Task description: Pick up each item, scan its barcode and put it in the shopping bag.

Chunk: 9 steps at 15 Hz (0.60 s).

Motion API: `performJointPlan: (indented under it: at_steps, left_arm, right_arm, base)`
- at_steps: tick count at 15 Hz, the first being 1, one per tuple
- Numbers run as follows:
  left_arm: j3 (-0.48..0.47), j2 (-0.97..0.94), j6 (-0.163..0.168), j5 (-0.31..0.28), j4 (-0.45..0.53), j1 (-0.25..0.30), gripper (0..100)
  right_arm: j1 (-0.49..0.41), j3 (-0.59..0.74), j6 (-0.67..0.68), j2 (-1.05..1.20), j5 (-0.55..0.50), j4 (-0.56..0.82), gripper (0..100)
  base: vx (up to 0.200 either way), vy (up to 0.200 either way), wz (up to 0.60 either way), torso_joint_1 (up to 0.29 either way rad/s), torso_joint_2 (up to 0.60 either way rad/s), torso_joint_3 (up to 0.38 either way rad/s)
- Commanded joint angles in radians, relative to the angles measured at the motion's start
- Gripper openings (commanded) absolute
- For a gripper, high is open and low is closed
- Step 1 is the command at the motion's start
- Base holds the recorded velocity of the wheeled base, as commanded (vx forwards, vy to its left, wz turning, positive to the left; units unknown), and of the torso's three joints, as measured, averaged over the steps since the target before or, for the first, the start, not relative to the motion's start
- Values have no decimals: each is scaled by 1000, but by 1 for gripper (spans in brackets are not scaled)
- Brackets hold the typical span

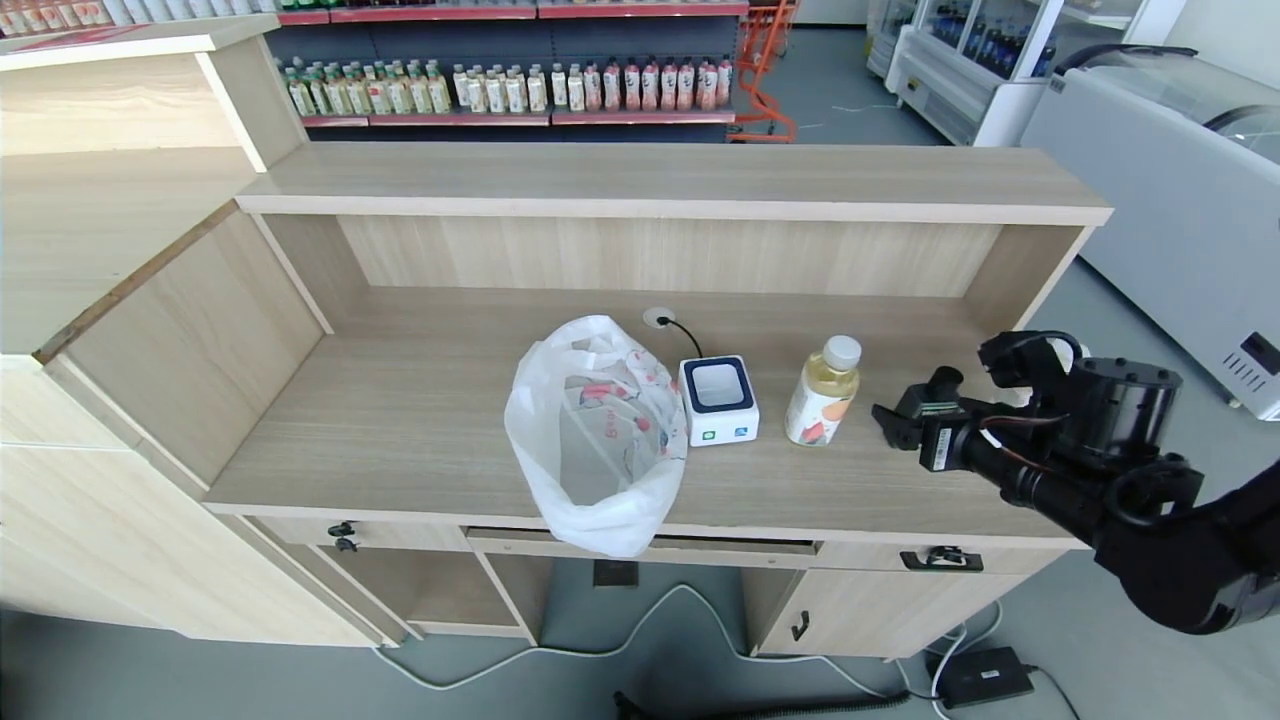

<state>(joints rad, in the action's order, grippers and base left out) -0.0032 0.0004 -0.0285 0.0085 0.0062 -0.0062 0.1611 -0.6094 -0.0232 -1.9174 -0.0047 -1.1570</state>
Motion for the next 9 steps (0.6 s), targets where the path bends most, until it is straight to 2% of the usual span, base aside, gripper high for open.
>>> performJointPlan:
  at_steps: [1,3,6,9]
  left_arm:
    - [0,0,-1,1,0,0,100]
    - [2,0,-1,1,0,0,100]
    - [0,0,-1,1,0,0,100]
    - [0,0,-1,1,0,0,100]
  right_arm:
    - [8,-78,2,-80,-24,0,100]
    - [8,-161,9,-147,-69,3,100]
    - [41,-182,19,-203,-70,-1,100]
    - [80,-257,34,-262,-72,-4,100]
  base:
    - [0,0,0,0,0,0]
    - [0,0,0,0,0,0]
    - [0,0,0,0,0,0]
    - [0,0,0,0,0,0]
